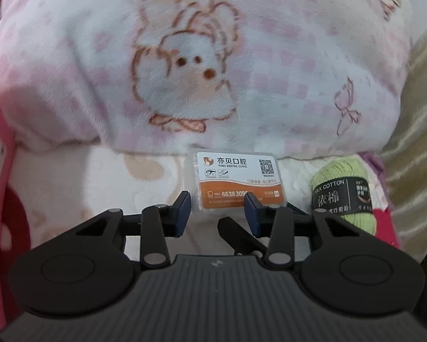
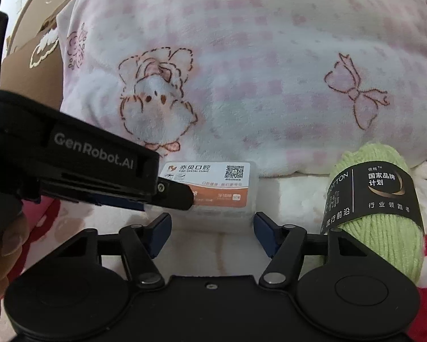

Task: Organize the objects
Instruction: 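Move both open grippers down around the clear orange-labelled plastic box, then close both grippers on the plastic box from either side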

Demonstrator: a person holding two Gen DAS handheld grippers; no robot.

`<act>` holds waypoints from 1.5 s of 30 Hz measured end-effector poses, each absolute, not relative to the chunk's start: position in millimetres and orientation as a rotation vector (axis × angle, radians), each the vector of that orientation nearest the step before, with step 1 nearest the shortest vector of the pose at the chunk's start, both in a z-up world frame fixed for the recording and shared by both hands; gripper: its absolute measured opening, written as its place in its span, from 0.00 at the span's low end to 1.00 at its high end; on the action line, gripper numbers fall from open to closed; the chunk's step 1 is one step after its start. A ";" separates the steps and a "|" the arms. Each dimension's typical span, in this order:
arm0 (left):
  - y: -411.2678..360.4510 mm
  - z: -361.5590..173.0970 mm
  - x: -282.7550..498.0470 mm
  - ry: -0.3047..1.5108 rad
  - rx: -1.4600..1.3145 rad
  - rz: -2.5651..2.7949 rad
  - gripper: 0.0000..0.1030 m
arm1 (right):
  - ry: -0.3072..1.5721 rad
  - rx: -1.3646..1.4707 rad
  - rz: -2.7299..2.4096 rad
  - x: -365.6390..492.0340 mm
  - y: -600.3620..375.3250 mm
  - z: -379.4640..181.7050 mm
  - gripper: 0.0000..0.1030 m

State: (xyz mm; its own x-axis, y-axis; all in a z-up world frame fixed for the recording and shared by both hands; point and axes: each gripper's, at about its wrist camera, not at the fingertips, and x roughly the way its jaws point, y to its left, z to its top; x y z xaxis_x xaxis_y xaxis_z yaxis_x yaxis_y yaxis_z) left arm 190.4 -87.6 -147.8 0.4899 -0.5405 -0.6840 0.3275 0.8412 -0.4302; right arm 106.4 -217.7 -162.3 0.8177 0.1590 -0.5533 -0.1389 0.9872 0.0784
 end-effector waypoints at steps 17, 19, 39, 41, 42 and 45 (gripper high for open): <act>-65.4 -140.8 160.9 1.039 -0.248 -0.543 0.39 | 0.705 0.049 0.306 57.8 -222.9 -151.3 0.73; -64.7 -140.8 154.5 1.057 -0.252 -0.538 0.39 | 0.725 0.108 0.306 53.7 -226.8 -147.1 0.73; -57.0 -155.4 134.0 1.096 -0.289 -0.506 0.57 | 0.745 0.119 0.377 30.9 -230.1 -146.6 0.87; -54.8 -158.9 136.4 1.092 -0.322 -0.519 0.54 | 0.757 0.127 0.378 35.5 -228.9 -151.0 0.88; -54.1 -161.0 137.4 1.098 -0.344 -0.535 0.50 | 0.756 0.133 0.373 36.9 -228.8 -153.4 0.89; -56.2 -162.7 137.6 1.109 -0.368 -0.548 0.46 | 0.760 0.129 0.370 41.0 -228.9 -157.0 0.90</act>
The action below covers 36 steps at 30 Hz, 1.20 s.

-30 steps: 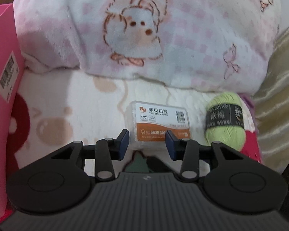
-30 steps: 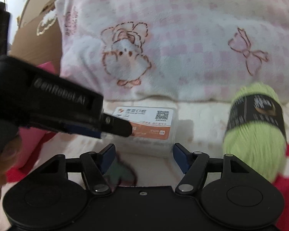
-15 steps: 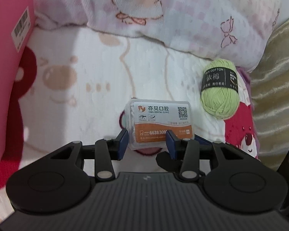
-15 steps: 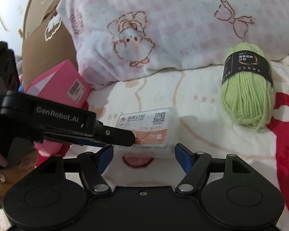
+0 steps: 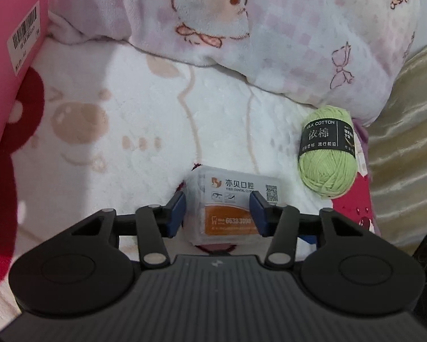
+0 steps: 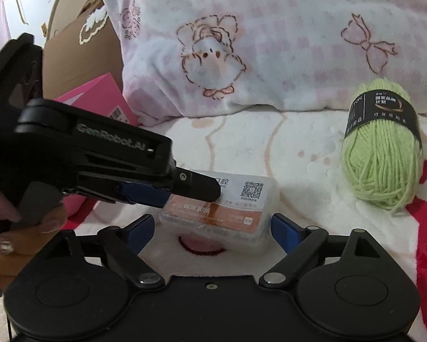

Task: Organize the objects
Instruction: 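Close both grippers on the plastic box from either side, then lift the plastic box off the sheet with both grippers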

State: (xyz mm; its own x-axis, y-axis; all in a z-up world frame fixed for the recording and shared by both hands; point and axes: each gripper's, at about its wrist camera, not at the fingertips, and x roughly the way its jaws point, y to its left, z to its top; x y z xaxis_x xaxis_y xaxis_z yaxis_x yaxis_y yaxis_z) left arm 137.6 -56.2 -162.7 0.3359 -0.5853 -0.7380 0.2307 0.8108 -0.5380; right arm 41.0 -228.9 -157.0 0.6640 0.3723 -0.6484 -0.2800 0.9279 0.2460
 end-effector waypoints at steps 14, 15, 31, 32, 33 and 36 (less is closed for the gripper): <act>-52.8 -172.4 135.6 1.155 -0.452 -0.533 0.47 | 0.768 0.079 0.348 49.0 -224.7 -163.1 0.93; -52.5 -172.8 134.5 1.150 -0.450 -0.536 0.47 | 0.770 0.077 0.349 48.7 -225.2 -163.6 0.93; -51.9 -176.4 127.6 1.120 -0.437 -0.534 0.48 | 0.778 0.072 0.328 49.0 -223.2 -169.1 0.94; -52.7 -176.0 126.4 1.116 -0.435 -0.529 0.48 | 0.777 0.049 0.322 48.0 -220.2 -169.8 0.94; -52.8 -175.6 126.5 1.114 -0.430 -0.532 0.48 | 0.774 0.017 0.316 46.5 -216.3 -170.5 0.94; -56.3 -168.5 118.5 1.083 -0.392 -0.526 0.47 | 0.760 -0.008 0.312 40.6 -213.5 -169.1 0.93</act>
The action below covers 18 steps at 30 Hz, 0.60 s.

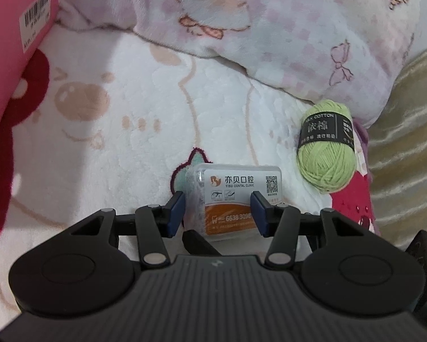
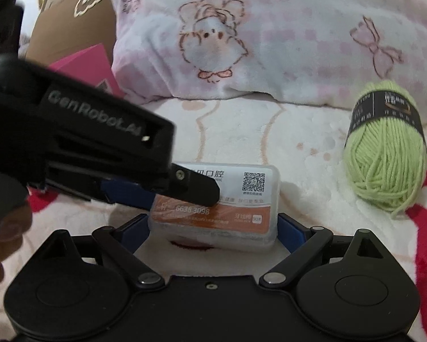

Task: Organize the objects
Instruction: 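Lift the plastic box off the sheet with both grippers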

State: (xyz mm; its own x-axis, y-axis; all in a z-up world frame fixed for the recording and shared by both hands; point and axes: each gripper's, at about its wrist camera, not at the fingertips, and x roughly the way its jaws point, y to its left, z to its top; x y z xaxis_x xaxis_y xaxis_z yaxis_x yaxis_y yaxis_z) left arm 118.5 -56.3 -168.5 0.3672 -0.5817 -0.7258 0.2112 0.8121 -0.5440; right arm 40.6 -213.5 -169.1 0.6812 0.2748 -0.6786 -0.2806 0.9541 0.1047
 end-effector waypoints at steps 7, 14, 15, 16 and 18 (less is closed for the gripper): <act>-56.9 -153.9 96.0 1.067 -0.360 -0.520 0.45 | 0.761 0.055 0.347 25.6 -221.2 -159.3 0.93; -43.8 -135.4 72.7 1.061 -0.326 -0.530 0.45 | 0.755 0.072 0.373 3.6 -211.3 -149.0 0.93; -41.4 -133.4 69.9 1.062 -0.321 -0.534 0.45 | 0.754 0.071 0.375 0.0 -209.3 -148.0 0.93; -39.5 -131.3 66.8 1.064 -0.311 -0.536 0.45 | 0.757 0.076 0.378 -2.9 -208.1 -147.7 0.93; -36.9 -126.6 60.5 1.072 -0.286 -0.523 0.45 | 0.763 0.099 0.387 -8.8 -205.5 -146.8 0.93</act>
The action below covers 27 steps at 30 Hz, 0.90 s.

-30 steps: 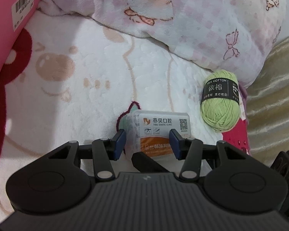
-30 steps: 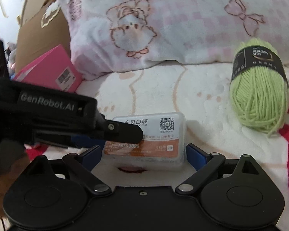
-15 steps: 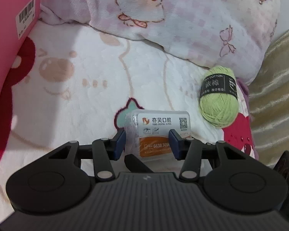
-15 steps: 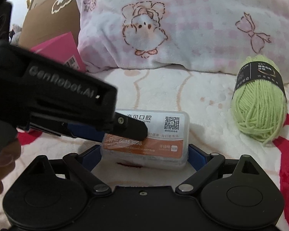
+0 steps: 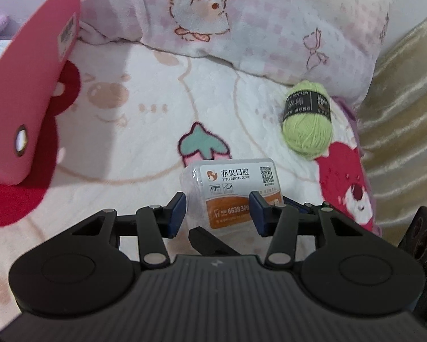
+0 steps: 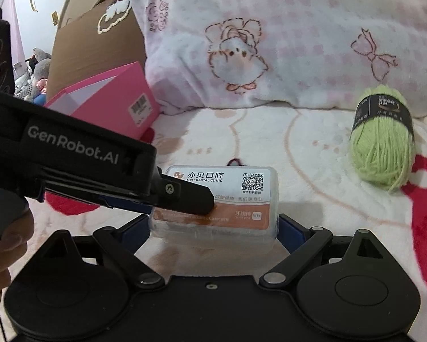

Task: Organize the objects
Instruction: 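Lift the plastic box off the sheet with both grippers, then carry the plastic box with both grippers over the pink box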

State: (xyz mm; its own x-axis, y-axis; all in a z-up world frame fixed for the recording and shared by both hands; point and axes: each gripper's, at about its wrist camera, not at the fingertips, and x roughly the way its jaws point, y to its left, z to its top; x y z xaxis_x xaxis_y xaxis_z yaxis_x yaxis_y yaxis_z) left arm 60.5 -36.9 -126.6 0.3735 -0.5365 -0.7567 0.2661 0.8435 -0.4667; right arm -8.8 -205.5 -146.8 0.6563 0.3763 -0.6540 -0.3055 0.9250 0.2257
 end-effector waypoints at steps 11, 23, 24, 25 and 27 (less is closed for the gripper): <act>-13.8 -96.0 20.2 1.029 -0.248 -0.562 0.45 | 0.749 0.134 0.396 -46.7 -191.8 -116.9 0.93; 16.5 -84.6 2.1 1.058 -0.219 -0.590 0.45 | 0.789 0.117 0.416 -66.8 -167.0 -103.8 0.94; 19.1 -83.3 0.3 1.052 -0.216 -0.591 0.45 | 0.793 0.128 0.418 -67.0 -166.5 -102.8 0.94; 20.6 -82.0 -1.6 1.049 -0.214 -0.591 0.45 | 0.797 0.136 0.420 -67.3 -165.3 -101.5 0.94; 24.6 -79.7 -4.6 1.047 -0.210 -0.591 0.45 | 0.809 0.131 0.420 -69.2 -160.4 -97.8 0.94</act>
